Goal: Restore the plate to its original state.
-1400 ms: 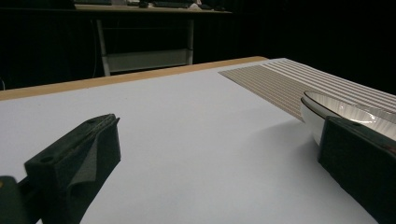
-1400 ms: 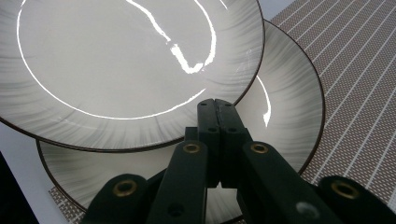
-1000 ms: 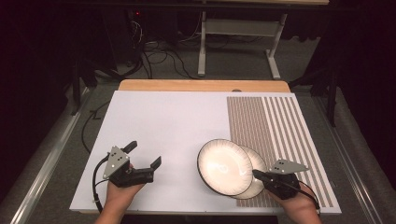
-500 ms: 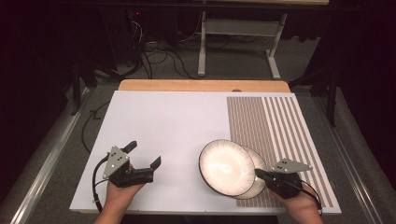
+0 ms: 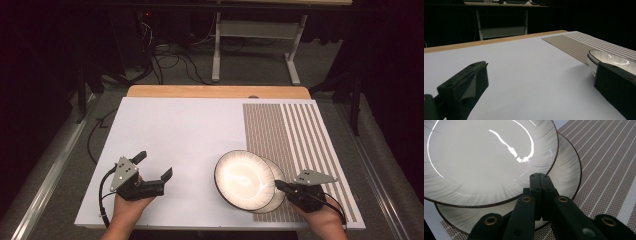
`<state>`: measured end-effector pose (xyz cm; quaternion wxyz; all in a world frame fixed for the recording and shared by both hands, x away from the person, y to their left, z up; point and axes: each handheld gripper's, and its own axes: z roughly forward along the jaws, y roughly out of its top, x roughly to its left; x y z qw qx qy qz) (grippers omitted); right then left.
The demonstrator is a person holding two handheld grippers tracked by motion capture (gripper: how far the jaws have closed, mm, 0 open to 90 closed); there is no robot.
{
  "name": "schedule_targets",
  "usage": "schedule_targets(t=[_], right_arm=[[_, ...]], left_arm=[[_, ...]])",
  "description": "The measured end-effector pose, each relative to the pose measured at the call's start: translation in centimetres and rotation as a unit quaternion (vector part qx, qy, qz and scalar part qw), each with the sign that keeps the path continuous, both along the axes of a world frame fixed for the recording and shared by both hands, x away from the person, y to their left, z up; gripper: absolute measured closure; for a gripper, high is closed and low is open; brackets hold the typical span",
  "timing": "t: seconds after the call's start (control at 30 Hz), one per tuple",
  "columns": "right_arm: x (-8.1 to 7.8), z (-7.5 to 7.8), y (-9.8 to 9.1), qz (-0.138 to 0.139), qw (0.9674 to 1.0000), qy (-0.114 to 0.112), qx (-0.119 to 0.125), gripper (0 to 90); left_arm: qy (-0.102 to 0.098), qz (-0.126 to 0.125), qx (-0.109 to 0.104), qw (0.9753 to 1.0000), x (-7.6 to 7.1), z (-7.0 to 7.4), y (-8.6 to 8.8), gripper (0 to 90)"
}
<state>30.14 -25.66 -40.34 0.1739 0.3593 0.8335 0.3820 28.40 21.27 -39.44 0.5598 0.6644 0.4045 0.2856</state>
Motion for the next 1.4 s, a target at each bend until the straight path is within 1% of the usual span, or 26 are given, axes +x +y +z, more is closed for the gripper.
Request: schedule_targets(t=[0.3,0.4,0.7,0.9,0.93,1.0,1.03,1.17,1.4], right_arm=[[0.0,0.0,-0.1,-0.002,1.0,-0.002,-0.003,90.0],[0.0,0.1,-0.2,-0.006,1.0,-0.002,-0.002,90.0],[0.0,0.1,-0.3,-0.006,1.0,-0.003,-0.002,90.0],[0.1,0.1,-0.6,-0.011,0.9999,-0.003,0.0,90.0],[0.0,0.2,-0.7,-0.017,0.9999,-0.004,0.001,90.0],[0.1,0.2,-0.8,-0.018,0.9998,-0.006,0.002,90.0],[0.1,0.3,-1.0,-0.021,0.9997,-0.002,0.007,90.0],[0.1,0.2,-1.1,-0.021,0.9998,-0.003,0.003,90.0],[0.1,0.3,-1.2,-0.022,0.9997,-0.007,0.004,90.0]], left_arm=[[0.0,0.0,-0.001,1.0,0.0,0.0,0.0,0.1],[0.0,0.0,-0.001,1.0,0.0,0.0,0.0,0.1],[0.0,0.001,-0.001,1.0,0.0,0.0,0.1,0.1],[0.0,0.0,-0.002,1.0,0.0,0.0,0.0,0.1],[0.0,0.0,-0.002,1.0,0.0,0.0,0.0,0.1],[0.0,0.0,-0.002,1.0,0.0,0.0,0.0,0.1],[0.0,0.0,-0.001,1.0,0.0,0.0,0.0,0.1],[0.0,0.0,-0.001,1.0,0.0,0.0,0.0,0.0],[0.0,0.0,-0.002,1.0,0.0,0.0,0.1,0.1]])
